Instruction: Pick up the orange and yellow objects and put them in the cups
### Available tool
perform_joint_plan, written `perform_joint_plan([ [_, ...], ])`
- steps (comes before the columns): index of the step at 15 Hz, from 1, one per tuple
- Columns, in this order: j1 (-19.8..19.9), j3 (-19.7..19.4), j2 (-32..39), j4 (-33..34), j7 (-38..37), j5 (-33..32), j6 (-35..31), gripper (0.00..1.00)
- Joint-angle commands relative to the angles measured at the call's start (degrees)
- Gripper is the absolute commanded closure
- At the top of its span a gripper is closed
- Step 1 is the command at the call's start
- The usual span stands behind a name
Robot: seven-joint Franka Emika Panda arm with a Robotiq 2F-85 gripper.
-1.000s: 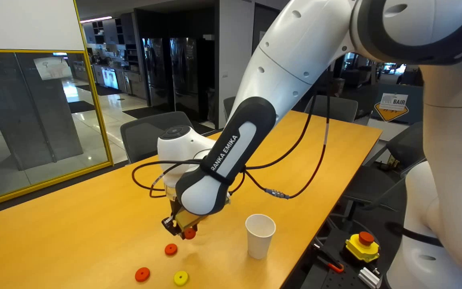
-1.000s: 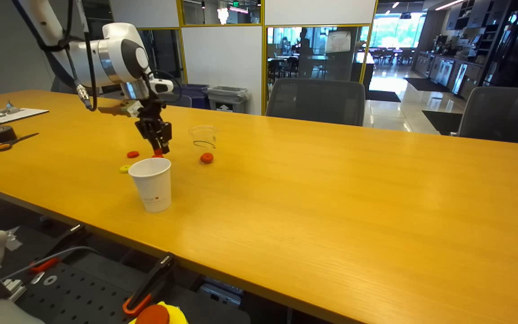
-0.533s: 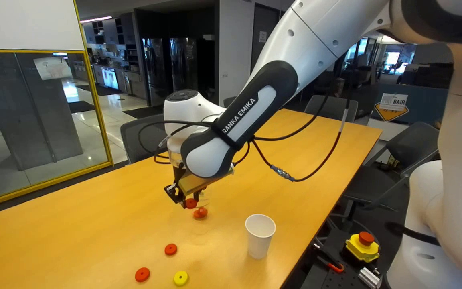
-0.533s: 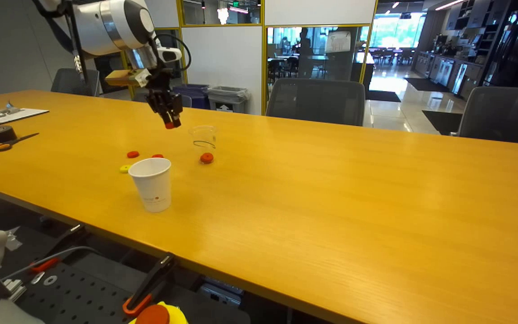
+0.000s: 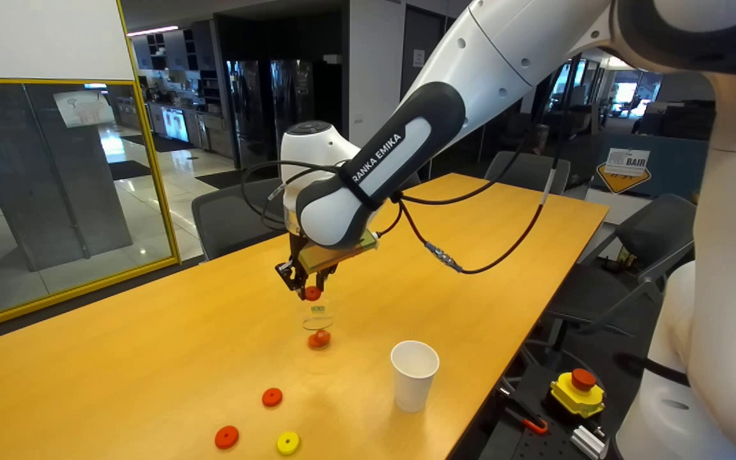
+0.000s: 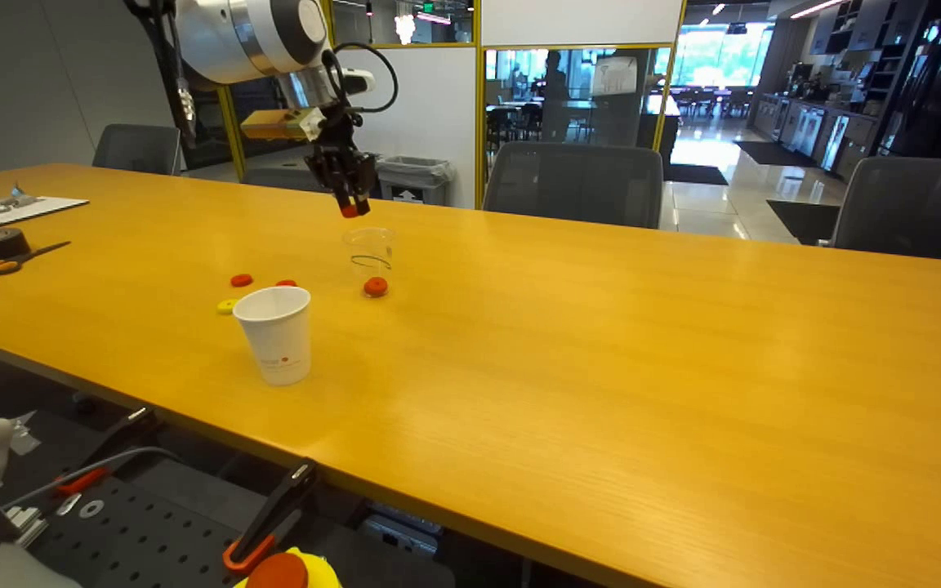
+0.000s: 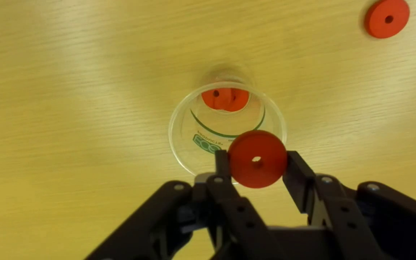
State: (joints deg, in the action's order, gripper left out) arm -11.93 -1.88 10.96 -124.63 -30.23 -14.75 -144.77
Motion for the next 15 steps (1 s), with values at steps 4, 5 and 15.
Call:
perform_joint_plan([
  [4, 3.6, 1.4, 7.9, 8.2, 8.5, 6.5, 2.6, 0.78],
  [5, 3.8, 1.3, 8.7, 8.8, 9.1, 7.0, 2.9, 0.78],
  [15, 3.5, 0.9, 9.3, 10.0, 9.5, 7.2, 5.9, 0.05],
])
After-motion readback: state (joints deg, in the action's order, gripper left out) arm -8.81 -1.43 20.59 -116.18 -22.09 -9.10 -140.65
